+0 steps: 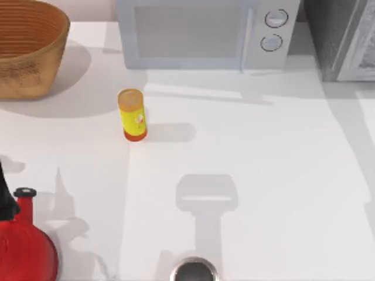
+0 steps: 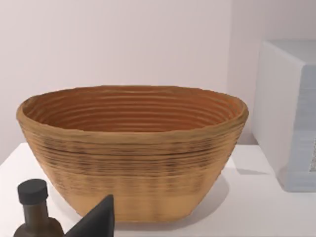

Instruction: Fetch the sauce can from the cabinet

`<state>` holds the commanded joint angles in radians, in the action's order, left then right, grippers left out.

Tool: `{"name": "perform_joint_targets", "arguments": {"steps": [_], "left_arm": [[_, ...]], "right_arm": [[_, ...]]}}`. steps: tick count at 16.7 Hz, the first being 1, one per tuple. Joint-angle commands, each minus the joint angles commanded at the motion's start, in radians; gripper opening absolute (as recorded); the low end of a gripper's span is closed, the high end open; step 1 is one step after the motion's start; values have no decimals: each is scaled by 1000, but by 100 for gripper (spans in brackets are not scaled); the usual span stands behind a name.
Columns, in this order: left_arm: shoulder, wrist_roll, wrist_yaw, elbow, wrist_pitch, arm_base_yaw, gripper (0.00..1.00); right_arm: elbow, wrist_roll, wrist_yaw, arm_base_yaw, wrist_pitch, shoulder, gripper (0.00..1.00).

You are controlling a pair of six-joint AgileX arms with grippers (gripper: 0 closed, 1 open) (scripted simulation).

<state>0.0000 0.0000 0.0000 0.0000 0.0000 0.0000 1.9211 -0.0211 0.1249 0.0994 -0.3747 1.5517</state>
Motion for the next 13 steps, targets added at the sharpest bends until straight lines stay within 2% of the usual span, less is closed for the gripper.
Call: {"name": "perform_joint_targets", "arguments": {"steps": [3,13], "left_arm": [[0,0,0,0,0,0,100],[0,0,0,0,0,0,100]], "right_arm": [[0,0,0,0,0,0,100],[0,0,0,0,0,0,25]]}}
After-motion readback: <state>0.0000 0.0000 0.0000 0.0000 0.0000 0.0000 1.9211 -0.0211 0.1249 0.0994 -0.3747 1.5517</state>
